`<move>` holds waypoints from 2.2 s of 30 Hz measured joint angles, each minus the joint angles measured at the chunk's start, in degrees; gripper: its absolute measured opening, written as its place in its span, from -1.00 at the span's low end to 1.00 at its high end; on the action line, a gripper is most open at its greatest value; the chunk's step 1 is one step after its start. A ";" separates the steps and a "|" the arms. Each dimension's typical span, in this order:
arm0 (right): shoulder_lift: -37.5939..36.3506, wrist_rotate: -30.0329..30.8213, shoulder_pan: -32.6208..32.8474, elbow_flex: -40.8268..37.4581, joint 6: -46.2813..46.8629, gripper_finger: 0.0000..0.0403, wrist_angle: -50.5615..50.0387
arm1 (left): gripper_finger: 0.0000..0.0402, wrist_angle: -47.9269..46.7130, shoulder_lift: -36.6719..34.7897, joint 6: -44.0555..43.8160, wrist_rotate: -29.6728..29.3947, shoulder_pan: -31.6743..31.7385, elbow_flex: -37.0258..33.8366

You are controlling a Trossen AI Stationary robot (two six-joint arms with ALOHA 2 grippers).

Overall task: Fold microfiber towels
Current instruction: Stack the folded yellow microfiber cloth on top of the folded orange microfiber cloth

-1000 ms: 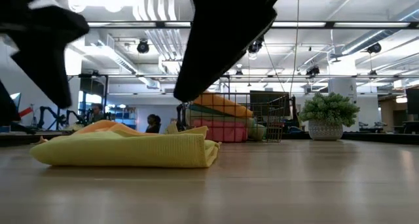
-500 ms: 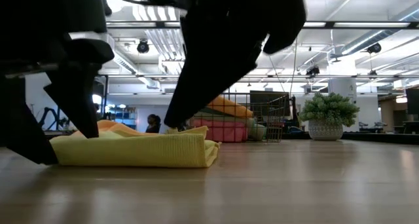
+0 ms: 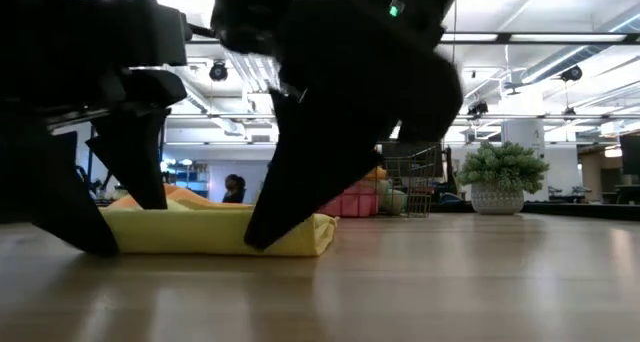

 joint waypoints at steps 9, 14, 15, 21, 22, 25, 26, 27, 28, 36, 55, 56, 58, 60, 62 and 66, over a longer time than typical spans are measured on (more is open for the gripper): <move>1.85 3.67 -0.37 0.05 1.15 -0.04 -1.33 | -0.12 0.09 0.11 0.72 0.29 1.01 -0.27; 2.04 3.23 -0.63 0.09 1.91 -0.22 -1.66 | -0.47 0.17 0.21 3.63 0.34 1.04 -0.41; 2.04 3.19 -0.72 0.09 1.91 -0.30 -1.66 | -0.55 0.22 0.22 4.39 0.31 1.05 -0.42; 1.97 3.00 -0.93 0.04 1.86 -0.87 -1.89 | -0.91 0.20 0.24 5.09 0.07 1.37 -0.44; 1.82 2.83 -0.99 0.02 1.89 -0.91 -2.00 | -0.95 0.22 0.23 5.22 0.05 1.40 -0.44; 1.05 2.71 -1.14 -0.10 3.60 -0.94 -2.74 | -0.98 0.23 -0.46 7.84 0.06 1.42 -0.43; 0.51 2.71 -1.16 -0.11 4.13 -0.94 -3.16 | -0.98 0.11 -0.91 8.72 0.13 1.52 -0.34; 0.08 2.66 -1.20 0.03 4.84 -0.95 -3.99 | -0.98 -0.05 -1.50 9.40 0.46 1.59 -0.20; -0.36 2.69 -1.22 0.70 5.50 -0.95 -5.57 | -0.99 -0.06 -2.07 10.09 1.01 1.69 0.03; -1.61 2.41 -1.43 9.84 8.31 -0.96 -16.46 | -0.99 -1.35 -10.77 12.70 6.55 4.33 0.31; -1.68 8.33 -7.80 27.87 10.26 -0.96 -34.03 | -0.99 -7.01 -30.62 27.33 8.02 18.10 1.38; -1.70 8.40 -8.29 28.73 10.25 -0.96 -35.07 | -1.00 -7.77 -30.81 28.14 8.09 18.80 1.65; -1.72 9.47 -9.20 30.73 10.26 -0.96 -37.92 | -1.00 -8.44 -31.06 29.16 8.14 20.05 2.33; -1.72 10.73 -10.06 32.73 10.24 -0.96 -40.79 | -1.00 -8.93 -31.29 30.38 8.16 20.94 2.79; -1.78 11.27 -10.97 34.78 10.26 -0.96 -43.28 | -1.00 -9.04 -31.36 31.79 8.19 21.71 3.43; -1.83 11.32 -12.86 38.55 10.22 -0.96 -47.21 | -1.00 -8.96 -31.15 34.83 8.00 23.82 5.29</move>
